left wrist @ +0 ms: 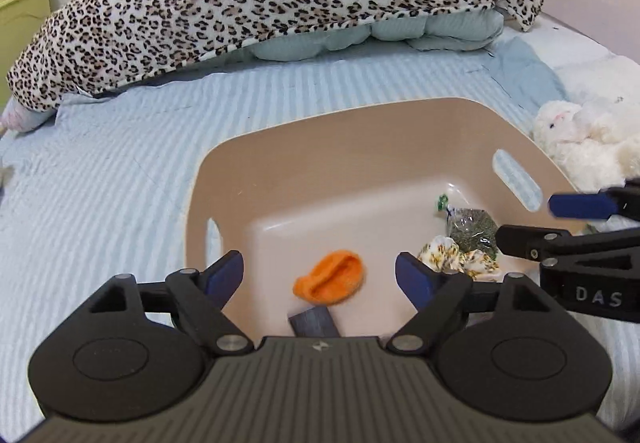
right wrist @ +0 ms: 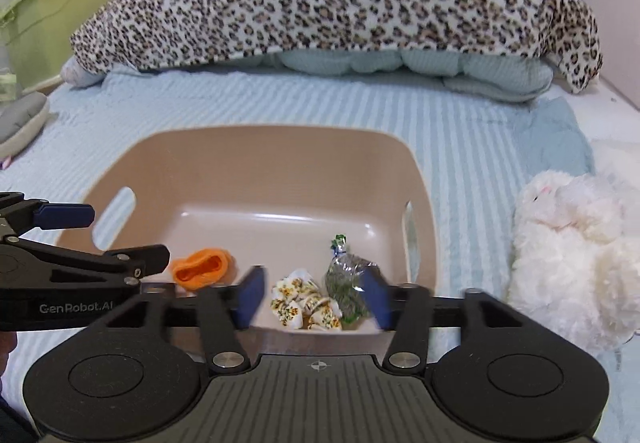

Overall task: Organize objects
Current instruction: 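Carry battery box and scrunchie over the basket and release both, then grasp the printed card pack with the left tool while the right tool grasps the blue tea box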

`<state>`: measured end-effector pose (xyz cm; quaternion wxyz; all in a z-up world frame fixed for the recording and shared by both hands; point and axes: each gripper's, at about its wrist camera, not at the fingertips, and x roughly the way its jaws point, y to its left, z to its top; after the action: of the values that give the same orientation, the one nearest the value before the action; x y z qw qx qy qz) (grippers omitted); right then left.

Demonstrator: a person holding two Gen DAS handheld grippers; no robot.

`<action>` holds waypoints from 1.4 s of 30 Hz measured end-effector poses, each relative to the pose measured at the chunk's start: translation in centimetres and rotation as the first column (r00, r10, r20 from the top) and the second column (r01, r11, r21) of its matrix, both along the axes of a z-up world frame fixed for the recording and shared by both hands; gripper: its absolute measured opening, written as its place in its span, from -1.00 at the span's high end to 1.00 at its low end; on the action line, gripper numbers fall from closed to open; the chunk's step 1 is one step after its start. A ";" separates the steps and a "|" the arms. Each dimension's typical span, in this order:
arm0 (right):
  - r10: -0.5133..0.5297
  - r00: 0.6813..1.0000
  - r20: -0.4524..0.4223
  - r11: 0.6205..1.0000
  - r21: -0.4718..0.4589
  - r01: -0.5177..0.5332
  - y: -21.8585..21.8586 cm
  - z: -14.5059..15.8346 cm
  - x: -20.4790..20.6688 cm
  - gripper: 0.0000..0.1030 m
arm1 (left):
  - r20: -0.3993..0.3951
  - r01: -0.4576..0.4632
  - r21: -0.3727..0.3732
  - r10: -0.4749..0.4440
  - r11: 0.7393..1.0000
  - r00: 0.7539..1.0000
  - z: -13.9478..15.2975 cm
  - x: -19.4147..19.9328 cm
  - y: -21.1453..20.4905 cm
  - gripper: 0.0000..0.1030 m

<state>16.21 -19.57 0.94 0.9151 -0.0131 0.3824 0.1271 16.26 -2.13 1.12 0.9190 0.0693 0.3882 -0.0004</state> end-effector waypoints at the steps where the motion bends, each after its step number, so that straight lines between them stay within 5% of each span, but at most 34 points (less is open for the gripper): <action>1: 0.006 1.000 0.008 1.000 0.002 -0.006 -0.2 0.2 -0.6 -0.46 | -0.010 -0.001 0.001 0.001 1.000 1.000 0.3 -0.4 0.0 -0.63; 3: 0.014 1.000 0.020 1.000 0.009 -0.014 -0.5 0.5 -1.4 -0.78 | -0.027 0.001 -0.007 -0.002 1.000 1.000 0.6 -1.3 0.2 -0.63; 9: 0.002 0.999 -0.048 0.998 0.067 0.001 -2.1 -0.1 -3.1 -1.00 | -0.048 -0.020 -0.024 0.019 1.000 0.999 1.0 -3.9 1.1 -0.63; 20: 0.007 0.983 -0.184 0.999 0.045 0.002 -3.1 -3.8 -4.2 -1.00 | -0.109 -0.015 -0.046 0.010 0.999 0.994 -0.6 -6.8 1.3 -0.63; 29: 0.063 0.969 -0.240 0.993 -0.081 -0.085 -0.7 -6.0 -5.0 -1.00 | -0.228 0.017 -0.042 -0.026 0.999 0.973 -4.2 -7.0 0.8 -0.63; 42: 0.041 0.956 -0.290 0.992 -0.098 -0.073 0.5 -8.3 -3.9 -0.93 | -0.290 0.047 -0.047 -0.058 0.998 0.955 -7.8 -5.9 -0.1 -0.63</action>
<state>12.30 -19.02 -7.36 0.8438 -0.0551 0.5169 0.1331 10.34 -2.25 -6.73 0.8527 0.0605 0.5171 -0.0427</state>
